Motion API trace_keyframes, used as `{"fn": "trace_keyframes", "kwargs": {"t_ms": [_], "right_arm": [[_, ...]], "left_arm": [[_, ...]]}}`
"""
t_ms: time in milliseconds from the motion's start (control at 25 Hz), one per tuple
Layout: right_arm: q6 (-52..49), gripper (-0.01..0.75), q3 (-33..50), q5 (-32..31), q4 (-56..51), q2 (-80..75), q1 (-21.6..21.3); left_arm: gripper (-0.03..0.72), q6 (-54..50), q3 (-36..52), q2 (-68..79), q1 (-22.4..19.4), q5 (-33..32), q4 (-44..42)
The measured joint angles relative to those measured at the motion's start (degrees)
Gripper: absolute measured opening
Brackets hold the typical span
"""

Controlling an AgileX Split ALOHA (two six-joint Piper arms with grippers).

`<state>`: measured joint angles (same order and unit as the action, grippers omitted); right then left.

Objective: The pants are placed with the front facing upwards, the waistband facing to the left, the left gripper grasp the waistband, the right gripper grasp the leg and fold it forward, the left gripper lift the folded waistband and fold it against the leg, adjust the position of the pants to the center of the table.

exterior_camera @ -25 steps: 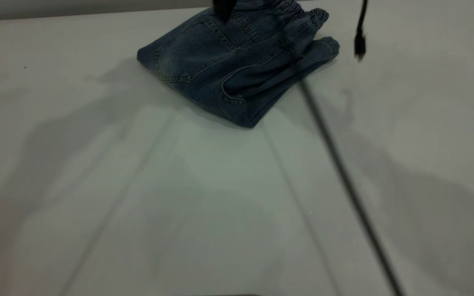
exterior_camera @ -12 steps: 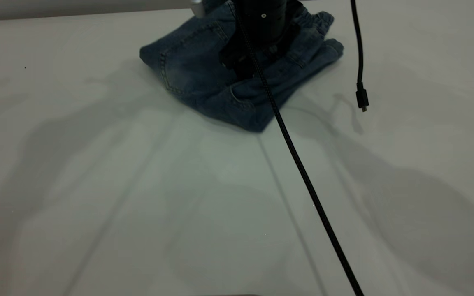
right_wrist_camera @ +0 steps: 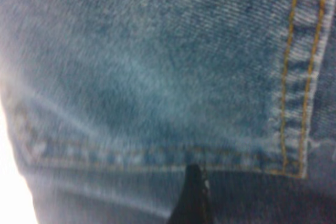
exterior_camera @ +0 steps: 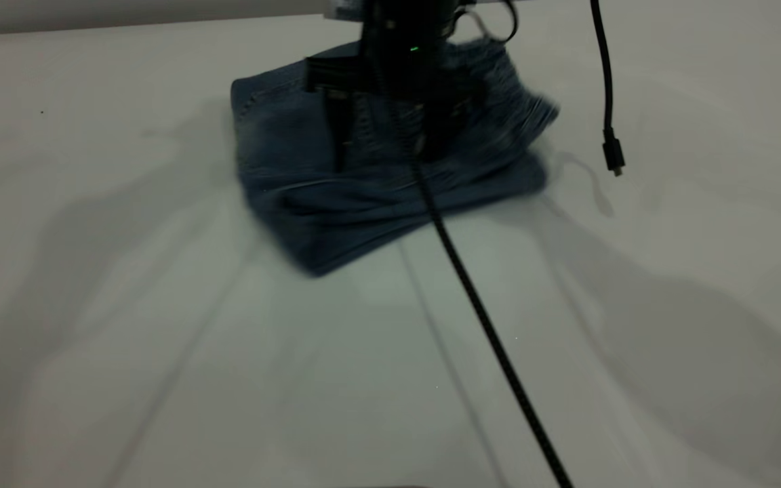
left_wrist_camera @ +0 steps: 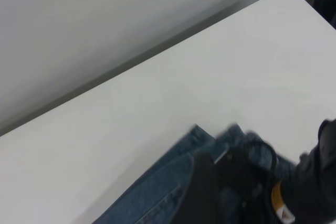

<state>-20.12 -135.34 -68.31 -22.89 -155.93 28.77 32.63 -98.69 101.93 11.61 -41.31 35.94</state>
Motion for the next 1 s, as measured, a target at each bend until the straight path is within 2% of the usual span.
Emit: {"fn": "trace_keyframes", "kwargs": {"t_ms": [160, 280, 520, 760, 1000], "right_arm": [[-5.9, 0.549, 0.0, 3.8, -2.9, -0.3, 2.3], [-6.5, 0.549, 0.0, 4.7, -2.4, -0.3, 3.2], [-6.5, 0.549, -6.0, -1.3, 3.8, -1.0, 3.1], [-1.3, 0.549, -19.6, -2.3, 5.5, 1.1, 2.9], [9.5, 0.549, -21.6, -3.6, 3.6, 12.7, 2.9]], "left_arm": [[0.566, 0.0, 0.0, 0.0, 0.0, -0.1, 0.0], [0.566, 0.0, 0.0, 0.0, 0.0, -0.2, 0.0], [0.566, 0.0, 0.0, 0.0, 0.0, -0.3, 0.0], [0.566, 0.0, 0.0, -2.8, 0.0, -3.4, -0.7], [0.566, -1.9, 0.0, -13.6, 0.0, -11.0, -7.6]]}}
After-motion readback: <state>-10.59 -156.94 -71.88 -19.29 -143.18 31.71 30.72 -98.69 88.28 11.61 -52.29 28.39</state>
